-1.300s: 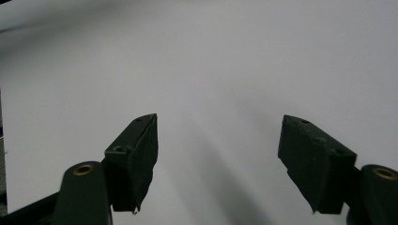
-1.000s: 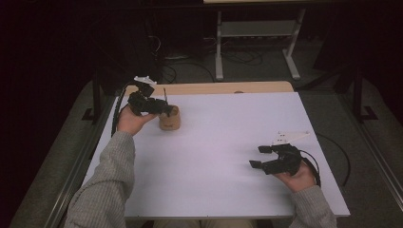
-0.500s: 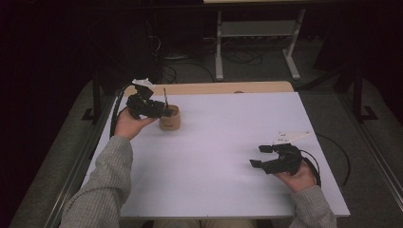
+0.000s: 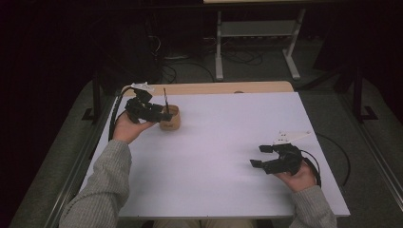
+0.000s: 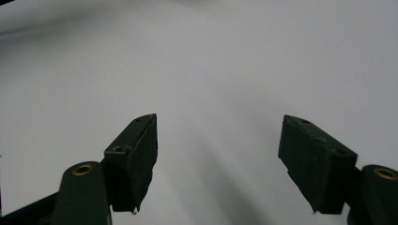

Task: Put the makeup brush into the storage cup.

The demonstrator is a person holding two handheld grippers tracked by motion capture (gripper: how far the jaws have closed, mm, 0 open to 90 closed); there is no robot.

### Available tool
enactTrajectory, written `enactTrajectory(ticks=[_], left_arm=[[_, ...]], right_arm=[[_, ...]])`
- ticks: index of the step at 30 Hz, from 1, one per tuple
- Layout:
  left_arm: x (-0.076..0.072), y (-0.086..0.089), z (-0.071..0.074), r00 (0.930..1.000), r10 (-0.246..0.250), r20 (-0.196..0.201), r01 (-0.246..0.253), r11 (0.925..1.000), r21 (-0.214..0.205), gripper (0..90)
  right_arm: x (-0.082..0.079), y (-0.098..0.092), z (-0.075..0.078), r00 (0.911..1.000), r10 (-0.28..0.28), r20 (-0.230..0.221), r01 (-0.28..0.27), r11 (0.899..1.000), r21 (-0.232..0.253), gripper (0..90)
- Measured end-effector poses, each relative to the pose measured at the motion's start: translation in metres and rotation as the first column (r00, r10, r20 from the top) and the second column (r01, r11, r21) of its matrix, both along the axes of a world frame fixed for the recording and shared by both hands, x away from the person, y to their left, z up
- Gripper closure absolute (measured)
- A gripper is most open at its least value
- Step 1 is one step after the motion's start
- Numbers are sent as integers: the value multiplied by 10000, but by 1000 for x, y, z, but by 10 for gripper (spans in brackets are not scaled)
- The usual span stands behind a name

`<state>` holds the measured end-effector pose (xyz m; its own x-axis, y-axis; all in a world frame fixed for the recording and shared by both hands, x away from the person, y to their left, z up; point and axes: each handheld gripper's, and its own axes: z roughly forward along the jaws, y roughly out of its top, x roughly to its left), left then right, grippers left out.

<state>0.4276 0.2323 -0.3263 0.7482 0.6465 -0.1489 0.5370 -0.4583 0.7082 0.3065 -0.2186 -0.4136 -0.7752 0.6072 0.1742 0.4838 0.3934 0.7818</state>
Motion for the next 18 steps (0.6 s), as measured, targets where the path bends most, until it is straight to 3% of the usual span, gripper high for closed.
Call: enactTrajectory(ticks=[4,18], left_arm=[[-3,0,-1,10000,41,0,-41,9997,-232,330],[-12,-3,4,9998,-118,137,123,9994,-335,308]], right_arm=[[0,0,0,10000,-8,-12,8,10000,16,274],[-1,1,1,10000,-23,50,23,10000,-31,269]])
